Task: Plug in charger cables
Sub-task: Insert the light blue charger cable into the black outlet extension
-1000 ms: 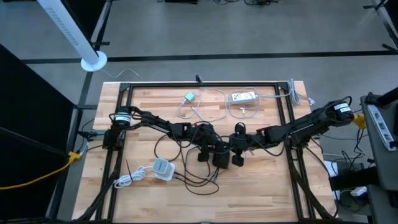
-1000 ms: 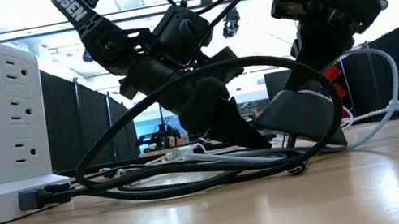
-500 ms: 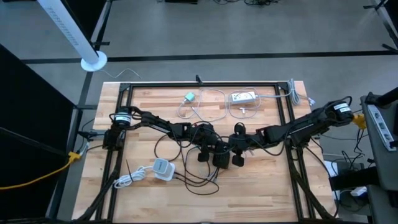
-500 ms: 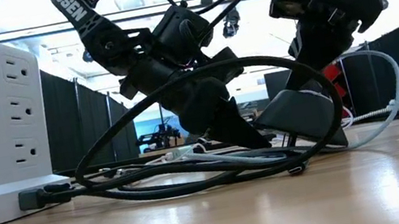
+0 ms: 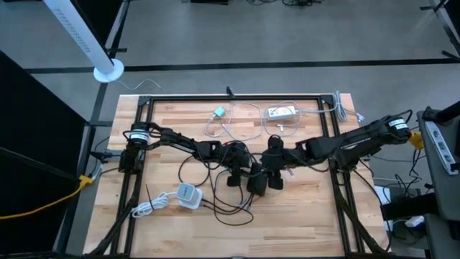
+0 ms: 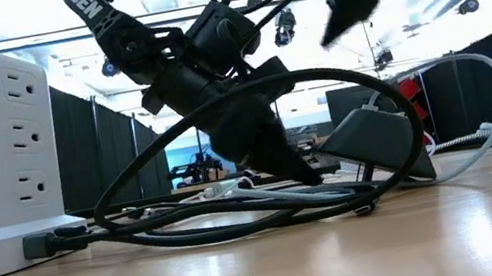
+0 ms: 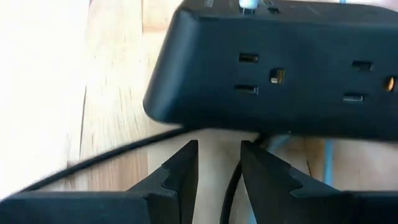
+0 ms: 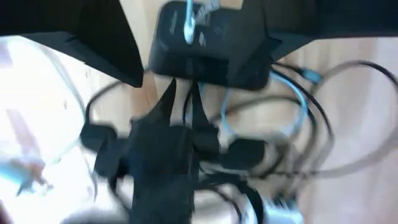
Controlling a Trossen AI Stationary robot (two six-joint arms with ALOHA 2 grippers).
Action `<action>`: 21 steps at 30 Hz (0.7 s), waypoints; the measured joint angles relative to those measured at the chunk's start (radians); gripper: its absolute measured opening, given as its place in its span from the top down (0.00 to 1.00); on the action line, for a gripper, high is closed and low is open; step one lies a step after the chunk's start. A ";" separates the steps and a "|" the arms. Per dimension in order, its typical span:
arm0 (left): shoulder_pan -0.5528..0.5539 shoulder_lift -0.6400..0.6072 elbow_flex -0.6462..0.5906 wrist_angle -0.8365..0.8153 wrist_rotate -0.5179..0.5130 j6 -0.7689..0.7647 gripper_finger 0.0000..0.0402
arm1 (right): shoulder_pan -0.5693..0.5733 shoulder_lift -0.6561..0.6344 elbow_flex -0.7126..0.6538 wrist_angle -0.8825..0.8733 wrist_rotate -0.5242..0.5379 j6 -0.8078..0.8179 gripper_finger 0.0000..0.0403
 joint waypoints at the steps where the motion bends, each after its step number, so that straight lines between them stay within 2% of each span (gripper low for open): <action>1: 0.000 -0.006 0.000 -0.025 -0.003 -0.002 0.74 | 0.005 -0.002 0.028 -0.013 0.000 -0.005 0.45; 7: 0.000 -0.090 0.000 -0.241 -0.036 0.010 0.74 | 0.066 0.035 0.100 -0.006 -0.009 -0.023 0.39; 12: 0.000 -0.198 0.000 -0.430 -0.069 0.049 0.74 | 0.122 0.147 0.105 -0.006 -0.120 0.053 0.41; 17: 0.000 -0.339 0.000 -0.565 -0.068 0.062 0.74 | 0.159 0.275 0.163 -0.007 -0.178 0.120 0.46; 21: 0.000 -0.454 0.000 -0.640 -0.068 0.024 0.74 | 0.181 0.365 0.254 -0.007 -0.179 0.127 0.58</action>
